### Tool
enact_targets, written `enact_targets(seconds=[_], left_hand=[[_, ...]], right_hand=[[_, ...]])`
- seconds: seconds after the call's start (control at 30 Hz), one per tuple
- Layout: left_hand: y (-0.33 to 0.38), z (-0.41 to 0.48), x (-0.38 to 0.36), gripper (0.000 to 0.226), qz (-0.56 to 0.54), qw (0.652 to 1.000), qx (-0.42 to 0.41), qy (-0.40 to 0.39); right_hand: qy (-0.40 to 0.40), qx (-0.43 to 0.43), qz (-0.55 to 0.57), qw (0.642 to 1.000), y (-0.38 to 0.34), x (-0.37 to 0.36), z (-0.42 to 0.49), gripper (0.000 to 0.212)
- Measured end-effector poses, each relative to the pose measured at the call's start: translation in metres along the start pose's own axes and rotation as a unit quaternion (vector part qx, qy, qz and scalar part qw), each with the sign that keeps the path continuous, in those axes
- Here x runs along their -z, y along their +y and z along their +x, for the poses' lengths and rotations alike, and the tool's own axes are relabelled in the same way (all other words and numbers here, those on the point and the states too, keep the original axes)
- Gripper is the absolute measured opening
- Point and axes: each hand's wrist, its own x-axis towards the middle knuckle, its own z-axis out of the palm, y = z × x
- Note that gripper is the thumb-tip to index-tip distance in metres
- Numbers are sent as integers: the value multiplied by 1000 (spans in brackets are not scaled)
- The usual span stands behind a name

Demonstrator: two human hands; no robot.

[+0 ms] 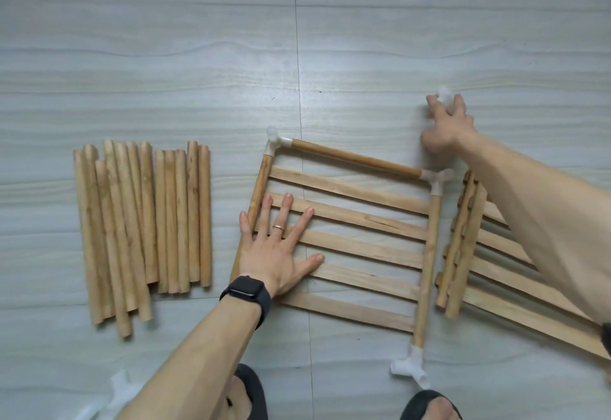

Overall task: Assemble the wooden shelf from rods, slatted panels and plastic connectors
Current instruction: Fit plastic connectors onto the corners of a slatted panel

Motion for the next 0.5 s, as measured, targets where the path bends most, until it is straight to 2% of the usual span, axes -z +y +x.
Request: enact_targets(seconds=[0.17, 0.27, 0.33, 0.37, 0.43, 0.5], left_hand=[[3, -4, 3, 82, -4, 1000, 11, -14], [7, -10, 1, 82, -20, 999, 35, -16], [10, -16, 0, 81, -30, 998, 52, -21], [11, -20, 0, 81, -39, 997, 57, -22], [12, -28, 4, 74, -92, 994, 56, 2], [9, -40, 12, 61, -223, 970, 63, 81]], right_hand=[[110, 46, 23, 993, 18, -18, -23, 42], [211, 60, 146, 965, 13, -18, -63, 27], [240, 116, 210, 941, 6, -22, -102, 26], [214, 145, 251, 933, 3, -27, -126, 25], [95, 167, 337, 922, -2, -50, -180, 20], [-4, 196, 334, 922, -3, -89, -234, 15]])
